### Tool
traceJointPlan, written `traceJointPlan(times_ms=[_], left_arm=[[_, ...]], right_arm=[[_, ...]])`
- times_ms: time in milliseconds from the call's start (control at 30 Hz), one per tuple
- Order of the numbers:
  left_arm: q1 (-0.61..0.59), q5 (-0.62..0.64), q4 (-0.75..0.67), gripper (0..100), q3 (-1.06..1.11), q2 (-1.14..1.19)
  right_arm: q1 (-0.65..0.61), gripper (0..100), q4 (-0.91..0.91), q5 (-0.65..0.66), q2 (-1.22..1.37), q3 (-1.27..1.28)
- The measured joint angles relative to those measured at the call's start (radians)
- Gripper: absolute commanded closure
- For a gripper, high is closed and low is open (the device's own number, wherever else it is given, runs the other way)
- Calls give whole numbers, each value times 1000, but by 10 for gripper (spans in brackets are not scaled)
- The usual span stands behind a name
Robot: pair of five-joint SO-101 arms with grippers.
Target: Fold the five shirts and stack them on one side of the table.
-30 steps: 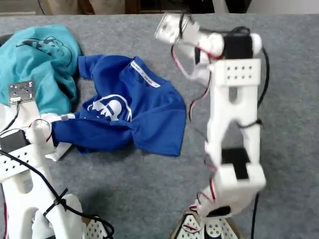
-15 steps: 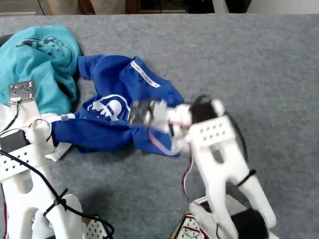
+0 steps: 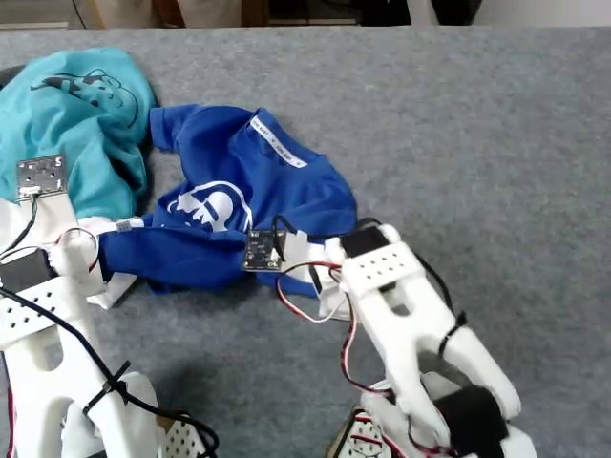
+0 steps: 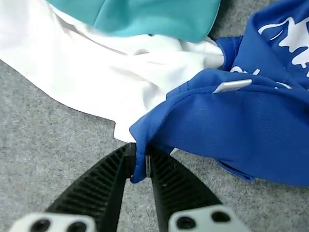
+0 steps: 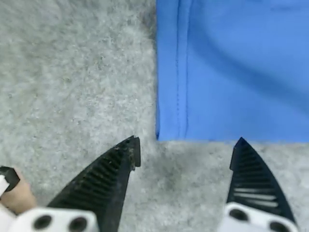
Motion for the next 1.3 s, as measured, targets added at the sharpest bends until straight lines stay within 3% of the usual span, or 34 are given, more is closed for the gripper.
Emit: traceJointPlan(times_ms=[700,1067,1300], left_arm=[[0,0,20,981,0,0],[0,0,20,981,-17,0],[0,0,20,981,-17,0]], right_arm=[[61,693,-149,-21,216,-15],[68,692,3,-9,-29,-15],[68,694,8,-9,29,-15]])
